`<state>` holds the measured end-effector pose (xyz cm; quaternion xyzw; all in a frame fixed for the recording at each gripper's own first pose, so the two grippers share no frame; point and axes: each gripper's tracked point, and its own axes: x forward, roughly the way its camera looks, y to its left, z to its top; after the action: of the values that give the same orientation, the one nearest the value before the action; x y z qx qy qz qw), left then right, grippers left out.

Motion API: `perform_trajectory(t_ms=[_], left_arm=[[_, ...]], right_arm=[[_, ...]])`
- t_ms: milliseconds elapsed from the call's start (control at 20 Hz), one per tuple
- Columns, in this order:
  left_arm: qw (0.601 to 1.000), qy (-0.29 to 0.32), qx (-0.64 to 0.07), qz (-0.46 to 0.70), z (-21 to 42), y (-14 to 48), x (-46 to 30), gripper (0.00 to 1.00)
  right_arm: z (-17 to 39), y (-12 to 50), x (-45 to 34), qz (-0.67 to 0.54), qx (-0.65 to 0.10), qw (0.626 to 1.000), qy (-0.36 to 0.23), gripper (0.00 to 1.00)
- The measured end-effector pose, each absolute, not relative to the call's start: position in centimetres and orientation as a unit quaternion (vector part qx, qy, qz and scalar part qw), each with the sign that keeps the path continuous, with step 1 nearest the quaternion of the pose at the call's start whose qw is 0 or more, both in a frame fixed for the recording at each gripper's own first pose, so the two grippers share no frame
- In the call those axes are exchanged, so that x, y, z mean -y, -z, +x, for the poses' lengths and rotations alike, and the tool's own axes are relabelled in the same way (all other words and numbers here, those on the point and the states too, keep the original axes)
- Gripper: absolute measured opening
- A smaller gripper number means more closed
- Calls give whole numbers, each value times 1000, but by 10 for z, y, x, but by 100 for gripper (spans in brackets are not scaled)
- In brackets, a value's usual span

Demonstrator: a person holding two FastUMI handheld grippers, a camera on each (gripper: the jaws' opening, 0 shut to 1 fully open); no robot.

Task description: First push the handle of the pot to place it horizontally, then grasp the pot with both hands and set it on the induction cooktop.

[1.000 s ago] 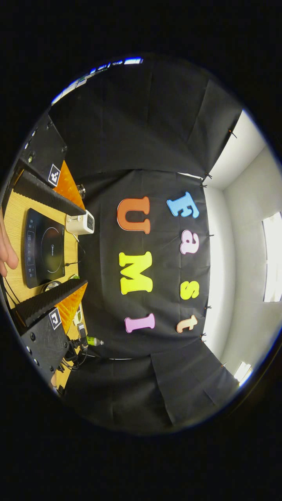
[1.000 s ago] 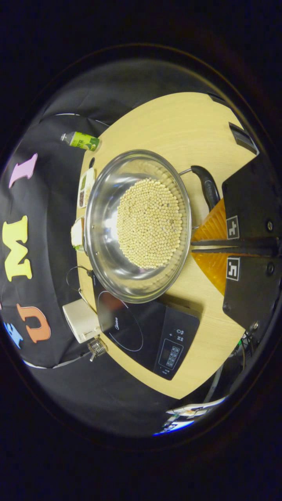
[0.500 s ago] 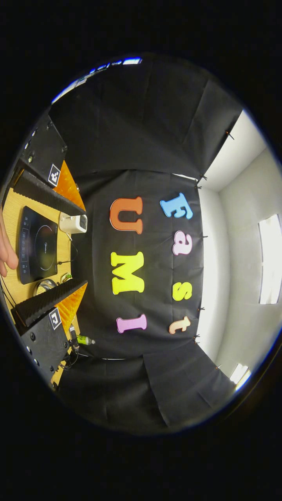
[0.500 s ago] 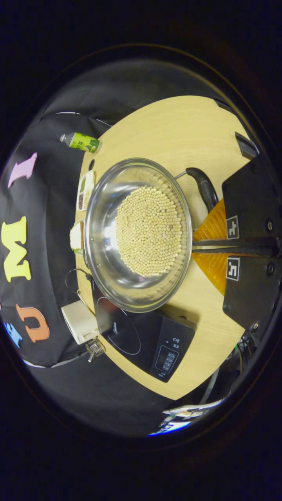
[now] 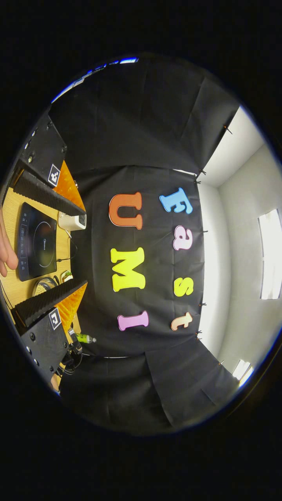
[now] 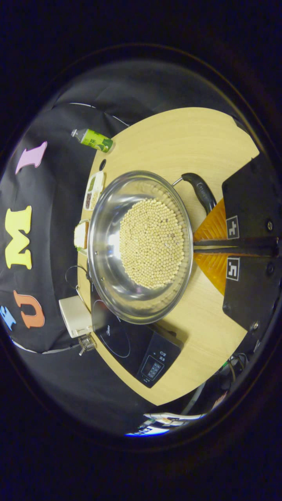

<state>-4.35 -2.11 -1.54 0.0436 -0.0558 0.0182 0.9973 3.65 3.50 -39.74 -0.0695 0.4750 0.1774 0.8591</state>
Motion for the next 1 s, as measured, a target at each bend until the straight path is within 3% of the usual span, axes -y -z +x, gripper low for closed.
perform_trajectory(t_ms=[700,1000], left_arm=[[998,-27,30,44,-17,37,26,96],[998,-34,23,43,-8,46,24,96]], right_arm=[[65,404,8,-104,-466,860,-177,1],[90,409,41,-116,-463,866,-147,4]])
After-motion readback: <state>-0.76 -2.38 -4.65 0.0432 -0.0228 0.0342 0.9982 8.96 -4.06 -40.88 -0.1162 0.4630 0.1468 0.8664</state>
